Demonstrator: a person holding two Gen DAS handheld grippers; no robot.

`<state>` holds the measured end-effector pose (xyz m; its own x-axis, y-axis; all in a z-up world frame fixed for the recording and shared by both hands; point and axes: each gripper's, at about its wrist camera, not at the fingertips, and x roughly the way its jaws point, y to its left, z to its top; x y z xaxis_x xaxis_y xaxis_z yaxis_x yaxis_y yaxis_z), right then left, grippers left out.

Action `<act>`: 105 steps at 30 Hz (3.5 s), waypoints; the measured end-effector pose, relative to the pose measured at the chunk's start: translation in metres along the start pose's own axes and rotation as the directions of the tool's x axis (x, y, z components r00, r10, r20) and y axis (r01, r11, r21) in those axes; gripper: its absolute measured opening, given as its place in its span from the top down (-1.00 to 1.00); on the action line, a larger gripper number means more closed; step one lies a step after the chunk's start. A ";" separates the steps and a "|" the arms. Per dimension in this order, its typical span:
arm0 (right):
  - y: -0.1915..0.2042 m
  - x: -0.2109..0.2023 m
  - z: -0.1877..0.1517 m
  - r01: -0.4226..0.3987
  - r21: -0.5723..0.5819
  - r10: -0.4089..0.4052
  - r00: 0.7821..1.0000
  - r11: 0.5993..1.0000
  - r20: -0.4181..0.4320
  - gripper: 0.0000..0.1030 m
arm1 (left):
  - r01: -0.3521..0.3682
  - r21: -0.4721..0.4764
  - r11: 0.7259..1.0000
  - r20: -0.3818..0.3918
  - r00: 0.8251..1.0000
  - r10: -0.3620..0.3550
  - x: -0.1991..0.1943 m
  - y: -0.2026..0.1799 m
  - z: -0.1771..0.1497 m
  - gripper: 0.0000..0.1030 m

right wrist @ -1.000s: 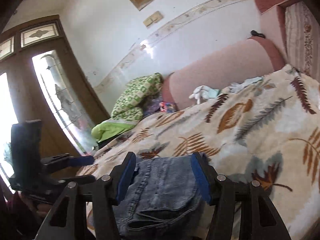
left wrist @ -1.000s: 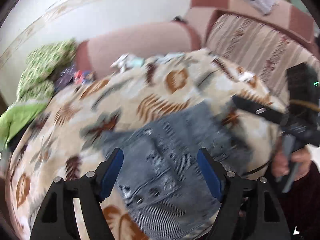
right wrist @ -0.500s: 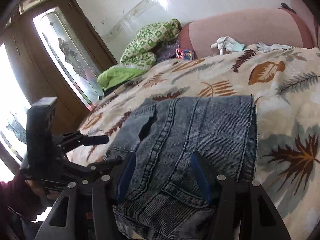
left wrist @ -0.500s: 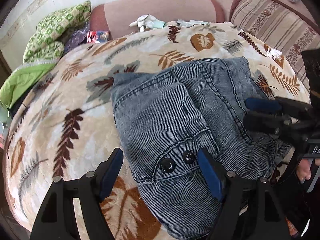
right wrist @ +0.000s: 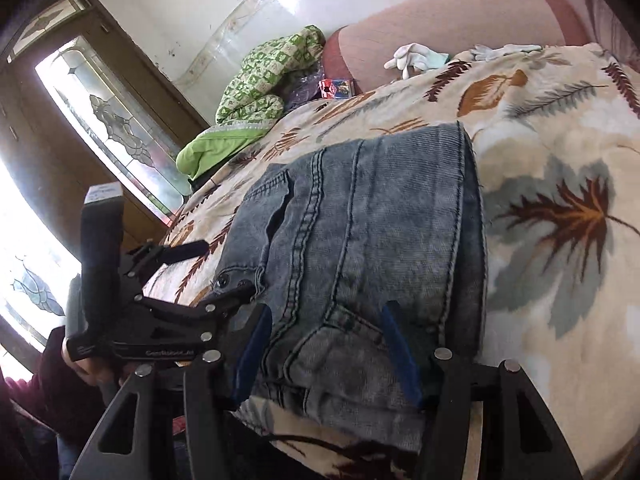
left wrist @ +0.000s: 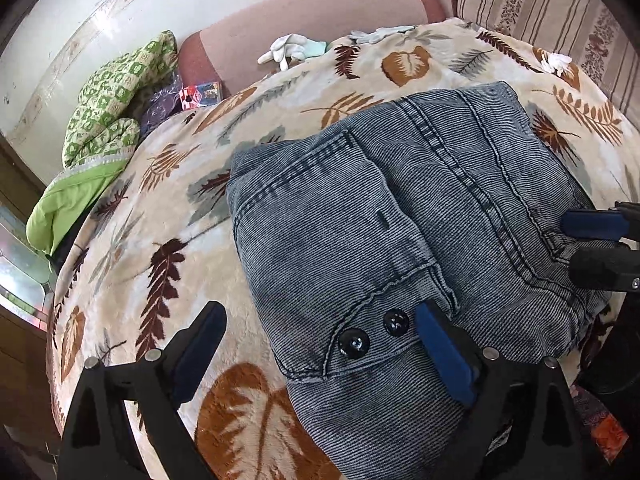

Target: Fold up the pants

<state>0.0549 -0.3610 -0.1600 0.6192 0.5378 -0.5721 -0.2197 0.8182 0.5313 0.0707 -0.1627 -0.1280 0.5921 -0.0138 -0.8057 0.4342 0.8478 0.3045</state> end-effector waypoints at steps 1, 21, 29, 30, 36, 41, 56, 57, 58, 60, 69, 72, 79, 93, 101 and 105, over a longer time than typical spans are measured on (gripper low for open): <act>0.000 -0.001 -0.001 0.005 0.005 -0.005 1.000 1.000 0.001 -0.20 | 0.014 -0.011 1.000 -0.001 1.000 -0.014 0.001 0.003 -0.001 -0.86; 0.039 -0.036 0.060 0.235 0.032 -0.236 0.972 0.972 0.021 -0.24 | 0.081 -0.060 0.995 0.174 0.982 -0.069 -0.032 0.051 0.007 -0.87; 0.019 0.025 0.092 0.273 0.195 -0.270 0.962 0.942 -0.042 -0.24 | 0.119 -0.068 0.991 0.016 0.993 -0.118 0.026 0.037 0.036 -0.87; 0.008 0.033 0.091 0.261 0.242 -0.253 0.965 0.934 -0.063 -0.24 | 0.111 -0.064 0.992 0.008 0.994 -0.110 0.032 0.034 0.036 -0.88; -0.026 0.054 0.080 0.207 0.357 -0.182 0.978 0.911 -0.102 -0.26 | 0.133 -0.082 0.988 -0.018 0.991 -0.135 0.050 0.037 0.037 -1.00; -0.031 0.061 0.075 0.211 0.332 -0.189 0.977 0.919 -0.097 -0.26 | 0.105 -0.057 0.993 -0.029 0.994 -0.107 0.053 0.030 0.040 -1.00; 0.007 -0.010 0.075 0.204 0.234 -0.210 0.978 0.951 0.003 -0.25 | 0.124 -0.219 0.968 0.040 0.992 -0.118 -0.005 0.074 0.021 -1.00; 0.010 -0.018 0.074 0.201 0.222 -0.210 0.978 0.954 0.019 -0.26 | 0.116 -0.223 0.968 0.040 0.993 -0.110 -0.009 0.075 0.019 -1.00; 0.014 -0.028 0.073 0.202 0.208 -0.214 0.976 0.957 0.035 -0.26 | 0.106 -0.221 0.969 0.033 0.994 -0.102 -0.014 0.075 0.018 -1.00; 0.021 -0.040 0.070 0.207 0.177 -0.219 0.974 0.962 0.050 -0.26 | 0.107 -0.203 0.973 0.038 0.994 -0.101 -0.023 0.072 0.014 -1.00; 0.047 -0.045 0.038 0.140 0.051 -0.140 0.990 0.989 0.009 -0.26 | 0.144 -0.060 0.988 0.021 0.989 -0.143 -0.038 0.030 -0.017 -1.00; 0.043 -0.030 0.025 0.144 0.047 -0.142 0.988 0.988 -0.056 -0.26 | 0.131 -0.055 0.990 0.003 0.991 -0.131 -0.025 0.023 -0.026 -1.00; -0.005 -0.012 -0.004 0.090 0.211 -0.075 0.994 0.973 -0.075 -0.26 | 0.242 -0.182 0.953 -0.054 0.965 -0.255 -0.001 0.036 -0.037 -1.00; -0.006 -0.014 -0.022 0.037 0.116 -0.042 0.998 0.993 0.041 -0.27 | 0.002 0.080 0.997 -0.085 0.996 0.005 -0.015 -0.006 -0.020 -1.00; -0.049 -0.018 -0.025 -0.199 0.346 0.175 0.979 0.917 0.101 -0.27 | -0.049 0.202 0.978 -0.135 0.988 0.078 -0.013 -0.022 -0.009 -1.00; -0.054 -0.018 -0.025 -0.230 0.368 0.205 0.973 0.901 0.107 -0.27 | -0.024 0.166 0.986 -0.164 0.985 0.052 -0.010 -0.014 -0.009 -1.00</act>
<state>0.0367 -0.4097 -0.1934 0.6382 0.6692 -0.3806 -0.0634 0.5384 0.8403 0.0526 -0.1698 -0.1286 0.4946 0.1172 -0.8612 0.5261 0.7483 0.4040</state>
